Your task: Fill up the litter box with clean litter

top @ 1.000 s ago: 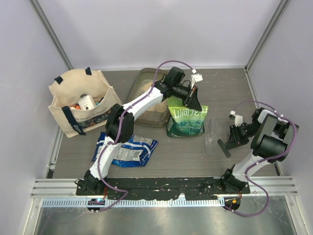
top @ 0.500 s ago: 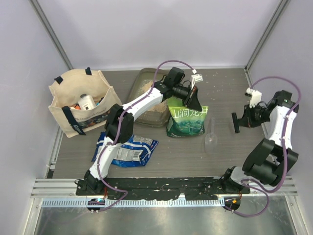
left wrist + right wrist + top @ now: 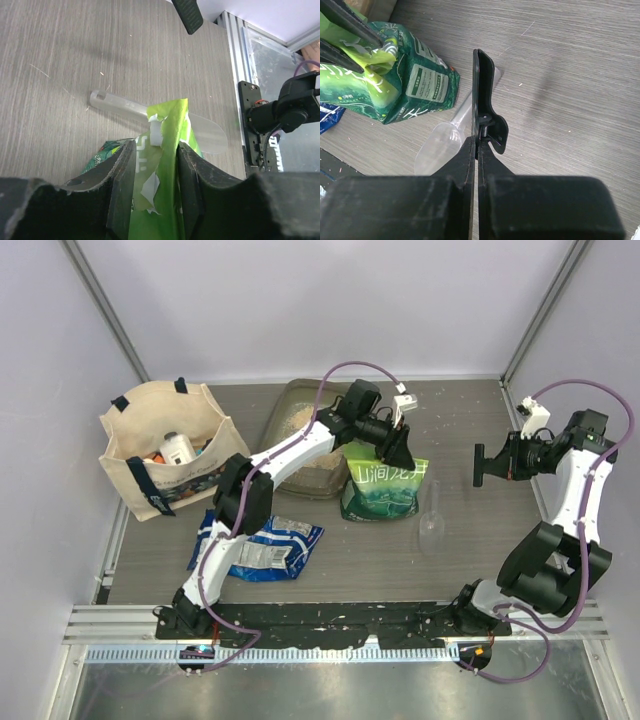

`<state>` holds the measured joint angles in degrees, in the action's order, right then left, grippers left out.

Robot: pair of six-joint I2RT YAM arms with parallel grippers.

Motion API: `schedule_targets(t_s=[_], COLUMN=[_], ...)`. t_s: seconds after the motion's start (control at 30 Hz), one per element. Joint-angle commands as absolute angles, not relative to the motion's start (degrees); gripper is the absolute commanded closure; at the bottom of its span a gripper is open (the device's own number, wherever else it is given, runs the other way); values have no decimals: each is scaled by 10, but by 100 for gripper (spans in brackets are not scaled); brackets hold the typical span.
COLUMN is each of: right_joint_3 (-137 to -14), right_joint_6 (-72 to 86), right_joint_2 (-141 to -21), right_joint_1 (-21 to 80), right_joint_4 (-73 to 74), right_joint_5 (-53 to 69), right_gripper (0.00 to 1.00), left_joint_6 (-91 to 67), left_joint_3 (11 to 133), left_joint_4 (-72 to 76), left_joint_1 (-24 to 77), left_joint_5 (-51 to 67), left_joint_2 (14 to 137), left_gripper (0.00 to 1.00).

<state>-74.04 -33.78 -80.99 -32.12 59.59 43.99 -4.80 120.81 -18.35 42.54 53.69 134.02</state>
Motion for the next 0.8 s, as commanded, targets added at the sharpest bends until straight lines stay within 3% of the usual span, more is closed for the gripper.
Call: schedule_targets(t_s=[0.0, 0.1, 0.13, 0.2, 0.23, 0.27, 0.33, 0.5, 0.77], right_joint_3=[-749, -761, -765, -780, -783, -787, -802, -821, -800], right_joint_6=[-327, -320, -319, -312, -308, -306, -304, -322, -375], right_joint_2=[-784, -781, -781, -779, -778, -773, -766, -723, -633], right_joint_1=[-321, -321, -321, -315, -311, -308, -285, -213, -15], right_joint_4=[595, 590, 590, 581, 577, 574, 570, 559, 508], right_joint_5=[473, 487, 491, 497, 498, 500, 501, 499, 445], right_gripper=[99, 99, 99, 99, 98, 99, 99, 99, 99], left_joint_6=[-9, 21, 23, 8, 4, -16, -11, -5, 172], left_joint_3=[1217, 1219, 1217, 1208, 1202, 1196, 1193, 1164, 1018], left_joint_4=[-163, -175, -171, -143, -128, -106, -107, -134, -167], left_joint_1=[431, 426, 425, 417, 414, 411, 408, 391, 383], left_joint_5=[476, 461, 457, 467, 467, 468, 496, 534, 554], left_joint_2=[1313, 1298, 1280, 1259, 1236, 1224, 1204, 1129, 995], left_gripper=[57, 46, 36, 30, 19, 14, 9, 10, 19])
